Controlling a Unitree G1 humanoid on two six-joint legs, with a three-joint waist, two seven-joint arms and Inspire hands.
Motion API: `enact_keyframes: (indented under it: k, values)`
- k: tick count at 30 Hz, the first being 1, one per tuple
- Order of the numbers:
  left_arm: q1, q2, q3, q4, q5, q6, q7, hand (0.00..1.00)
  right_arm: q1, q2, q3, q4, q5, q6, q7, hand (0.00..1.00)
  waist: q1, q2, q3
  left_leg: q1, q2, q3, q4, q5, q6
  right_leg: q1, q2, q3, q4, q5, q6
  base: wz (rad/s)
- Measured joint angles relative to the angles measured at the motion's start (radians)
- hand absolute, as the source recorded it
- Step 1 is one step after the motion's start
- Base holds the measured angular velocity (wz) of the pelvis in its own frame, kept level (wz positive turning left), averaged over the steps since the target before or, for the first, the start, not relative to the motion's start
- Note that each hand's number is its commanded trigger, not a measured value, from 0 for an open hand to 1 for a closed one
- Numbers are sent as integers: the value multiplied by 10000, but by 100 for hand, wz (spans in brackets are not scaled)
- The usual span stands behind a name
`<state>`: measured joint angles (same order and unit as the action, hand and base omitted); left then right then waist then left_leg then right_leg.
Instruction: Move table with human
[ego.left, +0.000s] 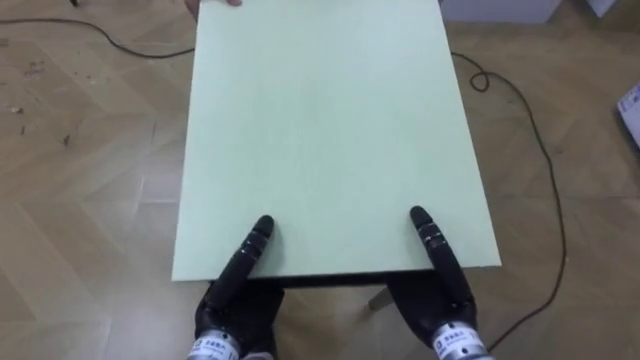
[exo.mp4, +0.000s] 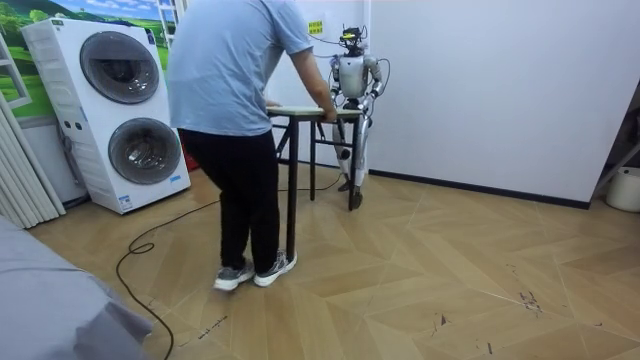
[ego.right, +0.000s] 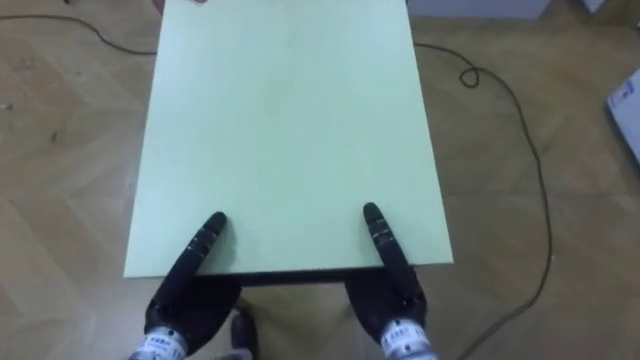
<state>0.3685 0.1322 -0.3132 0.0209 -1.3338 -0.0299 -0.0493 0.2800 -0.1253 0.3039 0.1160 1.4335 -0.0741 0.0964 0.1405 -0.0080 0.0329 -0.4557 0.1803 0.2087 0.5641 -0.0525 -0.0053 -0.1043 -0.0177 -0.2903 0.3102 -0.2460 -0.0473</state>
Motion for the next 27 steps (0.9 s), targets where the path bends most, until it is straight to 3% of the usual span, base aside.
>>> enact_keyframes:
  k: [1,2,3,4,5,7,8,9,10,11,12,13,17,22,24,27]
  values:
    - [4,-45,-78,80,-65,-6,0,100,18,-27,-3,0,-44,3,-1,100,-75,220,37,190,2,-126,1216,-864,-8,-35,2,-198,59,75,-46,0]
    - [5,-82,-88,88,-65,-6,0,100,19,-48,-6,-3,-24,3,-1,100,-123,296,56,336,-3,-181,1689,-1215,-1,-96,-1,-266,140,92,-73,24]
    - [5,-161,-90,89,-45,-6,0,100,15,-62,-41,-26,-50,1,-1,100,-271,462,47,738,69,-260,2436,-1828,-19,-279,-7,-471,266,124,-132,27]
    - [4,-230,-81,89,-22,-5,0,100,16,-59,-55,-49,-93,-13,-1,100,-372,535,41,979,104,-264,2689,-2061,-33,-380,-8,-582,344,138,-153,49]
    - [1,-289,-55,88,11,-4,0,100,16,-31,-73,-90,-201,-41,0,100,-653,678,41,1600,214,-313,2873,-2494,-175,-573,-16,-820,478,164,-170,53]
    - [-45,-326,-50,86,11,-3,0,100,5,-26,-84,-150,-253,-146,1,100,-1034,930,31,2951,361,-673,2436,-2888,-564,-1072,-80,-1233,1075,167,-188,46]
    - [-65,-374,-41,88,13,-2,6,100,-8,-14,-86,-149,-251,-152,1,100,-1137,954,32,3177,299,-772,2002,-3032,-675,-1234,-156,-1261,1330,167,-189,30]
    - [-87,-356,-52,90,12,14,98,100,12,-49,-63,-146,-214,-170,-6,100,-1233,907,26,3524,-73,-840,793,-3194,-700,-1539,-346,-1127,1753,244,-262,39]
    - [-88,-360,-113,89,21,30,198,100,72,-94,-45,-158,-152,-193,-12,100,-1409,941,23,3948,-445,-1162,-445,-3170,-688,-1791,-403,-645,1934,505,-437,45]
    - [-97,-360,-153,88,27,29,218,100,92,-126,-45,-160,-82,-208,-12,100,-1552,965,14,4185,-585,-1318,-1065,-3153,-669,-1881,-383,-442,1895,589,-435,45]
    - [-174,-338,-218,84,63,-21,217,100,85,-178,-60,-177,62,-209,-7,100,-1666,960,-1,4507,-729,-1376,-1983,-3154,-655,-2101,-400,-150,1782,680,-315,19]
    - [-226,-340,-225,86,83,-21,218,100,49,-195,-73,-176,97,-209,2,100,-1603,958,1,4494,-743,-1301,-2160,-3178,-632,-2190,-447,-153,1726,768,-170,-11]
    - [-375,-305,-399,120,-8,-51,460,100,83,-238,-89,-163,143,-221,-3,100,-1613,883,26,4334,-939,-1204,-2344,-3116,-417,-2405,-683,-320,1723,1058,60,2]
    - [-476,-346,-453,464,-35,-164,463,100,69,-214,-99,3,64,-215,22,100,-1416,838,28,4077,-1112,-982,-2462,-2886,-91,-2430,-862,-696,887,1790,-118,-19]
    - [-476,-331,-457,579,-35,-162,458,100,159,-198,-66,46,70,-212,21,100,-1378,701,30,4014,-1244,-925,-2363,-2852,-34,-2367,-902,-662,752,1934,-125,-8]
    - [-413,-222,-496,610,-31,-158,458,100,285,-89,-113,114,79,-195,21,100,-1640,430,3,3773,-1430,-997,-2151,-2743,120,-2343,-1109,-681,589,2207,-58,13]
